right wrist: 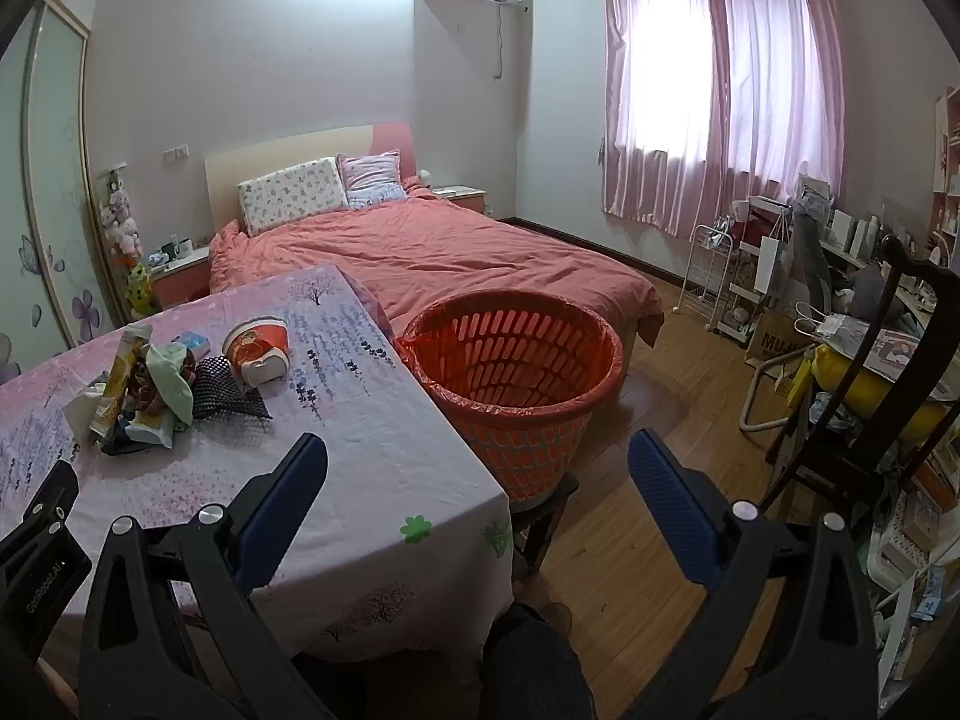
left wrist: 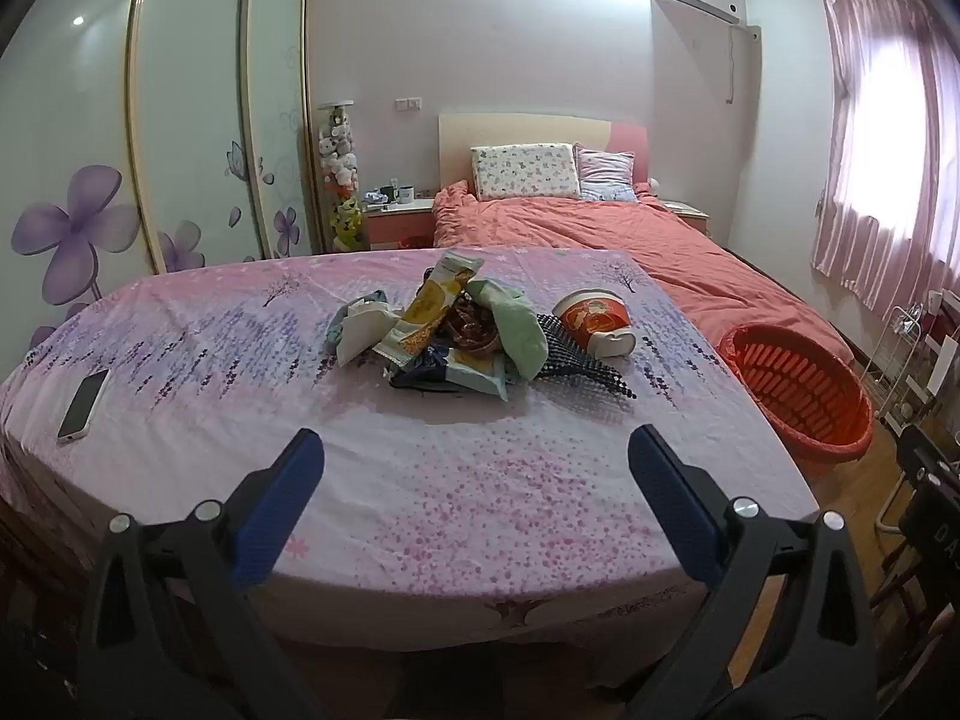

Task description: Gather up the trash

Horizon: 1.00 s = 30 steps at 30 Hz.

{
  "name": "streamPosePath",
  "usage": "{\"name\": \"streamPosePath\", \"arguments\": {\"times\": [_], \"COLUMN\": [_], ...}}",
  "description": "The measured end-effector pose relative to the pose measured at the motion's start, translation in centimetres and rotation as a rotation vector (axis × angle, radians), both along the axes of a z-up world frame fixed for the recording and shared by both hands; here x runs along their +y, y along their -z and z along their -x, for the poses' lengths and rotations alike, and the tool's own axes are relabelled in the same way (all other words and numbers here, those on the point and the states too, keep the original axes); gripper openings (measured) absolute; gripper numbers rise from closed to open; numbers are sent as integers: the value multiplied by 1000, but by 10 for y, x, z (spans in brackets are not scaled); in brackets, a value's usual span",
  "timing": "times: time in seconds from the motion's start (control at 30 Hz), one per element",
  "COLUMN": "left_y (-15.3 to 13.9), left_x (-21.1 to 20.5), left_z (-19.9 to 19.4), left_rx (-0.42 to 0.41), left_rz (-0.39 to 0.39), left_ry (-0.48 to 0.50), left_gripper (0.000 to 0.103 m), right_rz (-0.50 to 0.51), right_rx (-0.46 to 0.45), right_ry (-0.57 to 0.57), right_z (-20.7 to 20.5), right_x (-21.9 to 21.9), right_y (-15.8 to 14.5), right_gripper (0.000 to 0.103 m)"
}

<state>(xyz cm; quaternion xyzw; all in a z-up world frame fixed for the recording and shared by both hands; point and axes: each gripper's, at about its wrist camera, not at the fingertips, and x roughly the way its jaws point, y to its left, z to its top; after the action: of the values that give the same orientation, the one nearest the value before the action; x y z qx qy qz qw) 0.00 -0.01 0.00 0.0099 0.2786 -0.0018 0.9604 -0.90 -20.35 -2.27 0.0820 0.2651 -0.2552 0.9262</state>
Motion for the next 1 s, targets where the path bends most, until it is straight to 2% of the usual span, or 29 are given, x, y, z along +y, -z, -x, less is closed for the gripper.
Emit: {"name": "streamPosePath", "arguments": {"times": [1.0], "left_y": [0], "left_x": [0], "left_z": [0], "left_rx": [3], "left_rz": [2], "left_ry": [1], "left_gripper": [99], "right_rz": [2], "right_rx": [3], "right_ry": [0], "right_z": [-2], "right_x": [0], "right_y": [1], "right_gripper": [100]}}
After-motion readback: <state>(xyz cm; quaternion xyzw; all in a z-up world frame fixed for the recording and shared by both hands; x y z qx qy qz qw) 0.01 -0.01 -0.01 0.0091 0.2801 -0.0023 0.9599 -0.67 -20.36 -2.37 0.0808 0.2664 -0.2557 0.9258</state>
